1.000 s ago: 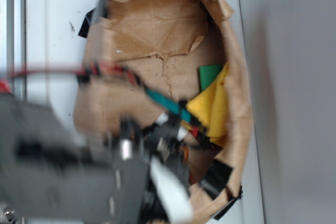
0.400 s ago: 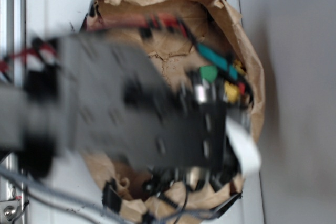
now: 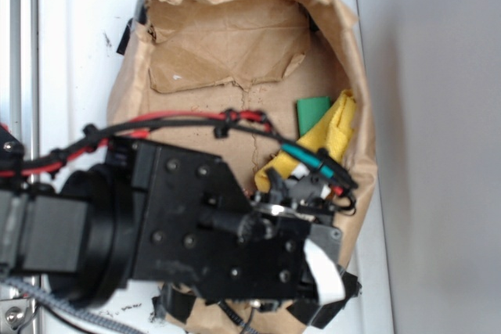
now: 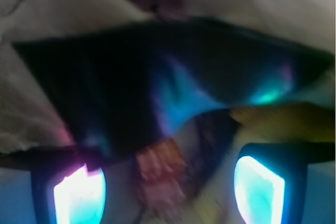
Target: Grab the shell.
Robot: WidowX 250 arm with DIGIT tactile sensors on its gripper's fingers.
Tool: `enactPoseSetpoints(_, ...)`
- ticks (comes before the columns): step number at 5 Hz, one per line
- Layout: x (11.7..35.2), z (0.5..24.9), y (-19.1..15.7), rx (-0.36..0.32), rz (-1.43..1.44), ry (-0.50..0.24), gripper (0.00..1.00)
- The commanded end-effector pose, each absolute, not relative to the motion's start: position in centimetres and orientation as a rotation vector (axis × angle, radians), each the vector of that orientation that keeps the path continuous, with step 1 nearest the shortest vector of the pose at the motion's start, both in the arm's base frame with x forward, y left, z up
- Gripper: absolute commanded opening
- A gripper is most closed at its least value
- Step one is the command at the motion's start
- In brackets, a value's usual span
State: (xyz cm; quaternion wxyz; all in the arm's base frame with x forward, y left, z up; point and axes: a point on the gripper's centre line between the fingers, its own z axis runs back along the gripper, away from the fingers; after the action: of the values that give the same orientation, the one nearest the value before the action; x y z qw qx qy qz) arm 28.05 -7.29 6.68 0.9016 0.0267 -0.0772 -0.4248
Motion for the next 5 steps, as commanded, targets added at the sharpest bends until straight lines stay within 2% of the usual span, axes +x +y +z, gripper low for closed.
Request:
enactPoseSetpoints(1,28.3,7.4,-7.6,0.070,-0.911,-0.205,1.00)
enactPoseSetpoints(2,28.4,7.8,-6.4,0.030,-0.900,-0.225,1.00)
enactPoseSetpoints(3,28.4,7.0,-4.9,0.030,-0.907,-0.234,1.00)
enactPoseSetpoints(4,27.8,7.1,-3.6,-0.019,-0.936,-0.236,1.00)
enactPoseSetpoints(5,27.1,8.7,-1.6,-0.097,-0.950,-0.285,1.00)
